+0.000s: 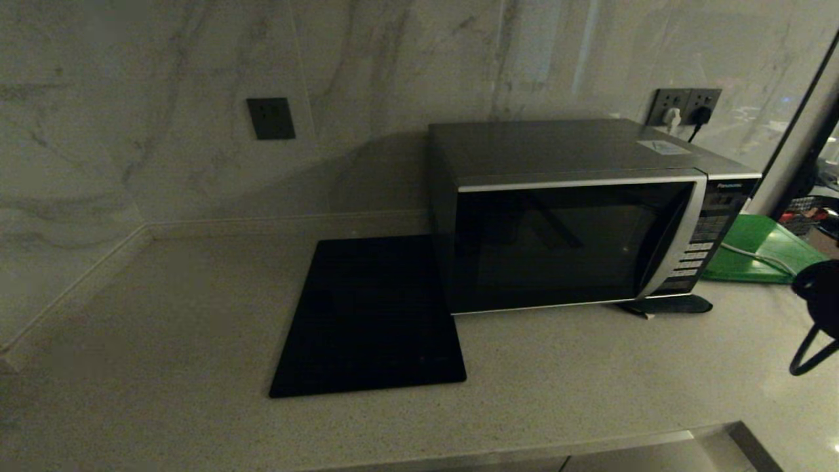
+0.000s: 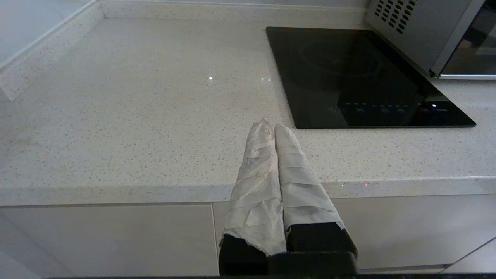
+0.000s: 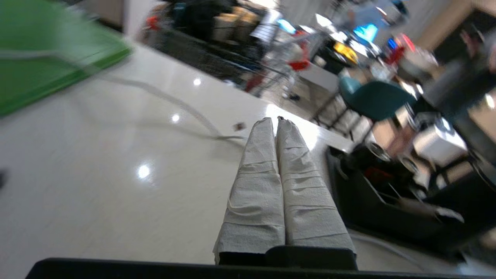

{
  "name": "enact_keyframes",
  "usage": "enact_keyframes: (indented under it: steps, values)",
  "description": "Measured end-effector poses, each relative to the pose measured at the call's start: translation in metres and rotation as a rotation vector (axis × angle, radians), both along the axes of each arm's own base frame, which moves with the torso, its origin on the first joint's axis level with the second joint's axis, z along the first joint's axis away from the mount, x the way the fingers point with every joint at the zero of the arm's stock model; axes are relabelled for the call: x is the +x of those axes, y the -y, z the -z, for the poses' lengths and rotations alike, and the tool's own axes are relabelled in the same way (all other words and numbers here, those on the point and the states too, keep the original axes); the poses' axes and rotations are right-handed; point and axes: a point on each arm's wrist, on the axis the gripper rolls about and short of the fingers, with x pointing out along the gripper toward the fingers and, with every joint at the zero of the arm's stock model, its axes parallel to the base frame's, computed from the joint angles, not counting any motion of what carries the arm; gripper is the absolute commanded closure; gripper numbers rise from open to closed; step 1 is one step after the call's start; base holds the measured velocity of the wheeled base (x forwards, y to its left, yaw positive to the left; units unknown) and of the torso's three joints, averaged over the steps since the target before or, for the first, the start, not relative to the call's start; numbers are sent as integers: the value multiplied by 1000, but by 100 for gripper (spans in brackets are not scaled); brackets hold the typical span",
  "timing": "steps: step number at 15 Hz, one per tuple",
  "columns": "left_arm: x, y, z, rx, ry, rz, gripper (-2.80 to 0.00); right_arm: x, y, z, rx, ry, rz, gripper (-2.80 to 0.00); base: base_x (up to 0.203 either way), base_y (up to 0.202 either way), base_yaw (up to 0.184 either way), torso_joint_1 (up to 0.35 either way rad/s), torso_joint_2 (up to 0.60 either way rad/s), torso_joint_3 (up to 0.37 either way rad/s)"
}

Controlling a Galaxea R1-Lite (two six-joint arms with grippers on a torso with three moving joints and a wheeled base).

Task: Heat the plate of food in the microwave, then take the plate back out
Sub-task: Open the microwave oven

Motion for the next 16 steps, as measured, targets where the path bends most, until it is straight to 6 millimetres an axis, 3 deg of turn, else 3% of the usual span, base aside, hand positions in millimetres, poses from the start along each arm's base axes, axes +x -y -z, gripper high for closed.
enact_keyframes:
  steps: [4,10,14,16]
  values:
    - [0,0,0,0,0,0,0,26,-24,32,-22,-128,-77,0,0,0,0,0,0,0]
    - [0,0,0,1,0,0,0,35,-49,66,-64,-294,-160,0,0,0,0,0,0,0]
    - [0,0,0,0,0,0,0,43,-68,60,-131,-501,-216,0,0,0,0,0,0,0]
    - [0,0,0,0,0,0,0,48,-73,50,-135,-505,-224,0,0,0,0,0,0,0]
